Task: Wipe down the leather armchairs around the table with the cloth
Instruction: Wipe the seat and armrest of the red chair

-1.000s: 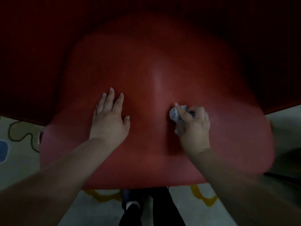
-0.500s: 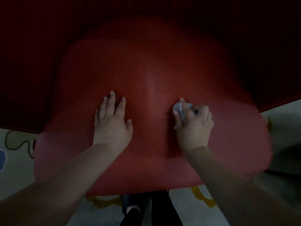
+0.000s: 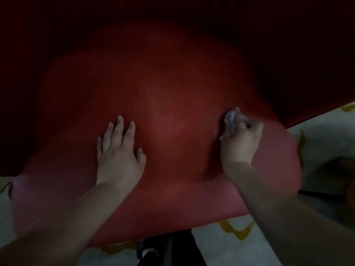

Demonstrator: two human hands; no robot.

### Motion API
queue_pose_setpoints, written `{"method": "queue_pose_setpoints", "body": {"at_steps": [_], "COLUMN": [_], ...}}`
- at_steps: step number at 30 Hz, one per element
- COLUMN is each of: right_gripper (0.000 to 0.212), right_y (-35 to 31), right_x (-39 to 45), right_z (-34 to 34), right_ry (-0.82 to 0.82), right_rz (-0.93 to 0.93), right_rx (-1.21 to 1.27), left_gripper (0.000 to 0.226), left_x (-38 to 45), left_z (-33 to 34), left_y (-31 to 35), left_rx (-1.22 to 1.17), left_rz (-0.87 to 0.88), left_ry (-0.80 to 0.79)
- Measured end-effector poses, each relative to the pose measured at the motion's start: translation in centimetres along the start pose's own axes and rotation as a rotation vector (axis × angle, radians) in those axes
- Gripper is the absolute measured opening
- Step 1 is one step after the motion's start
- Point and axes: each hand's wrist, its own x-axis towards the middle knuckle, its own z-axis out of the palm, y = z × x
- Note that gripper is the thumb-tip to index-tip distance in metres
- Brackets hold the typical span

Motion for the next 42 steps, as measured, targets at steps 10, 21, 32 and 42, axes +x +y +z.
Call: {"method": "queue_pose_setpoints", "body": {"at_steps": [10,21,32,42], "right_gripper": [0.043,0.035,0.012,0.044], "right_y": [-3.3,-9.2,-12.8,-19.9], "right_x": [0.8,1.4,-0.4,4.8], "right_z": [2.4,8.3,8.6,12.1], "right_ry": [-0.074,-0.169,-0.381,-0.262], "right_rz": [-0.405,-0.755,-0.612,-0.473], "right_rx": [0.049,0.003,0.204,0.290], "left_gripper": [0.069,0.065,0.062,0.067], "left_x": [0.5,2.7,3.2,3.2], "left_z": [-1.0,-2.4,-2.2,-1.8], "left_y": [-0.9,-1.8,-3.4,-5.3], "left_rx": [0.016,-0.043,-0.077,-0.119], "left_rz": [0.035,-0.017,-0.061,-0.277], "left_ry": [-0.036,-0.005,0.096,0.229]}}
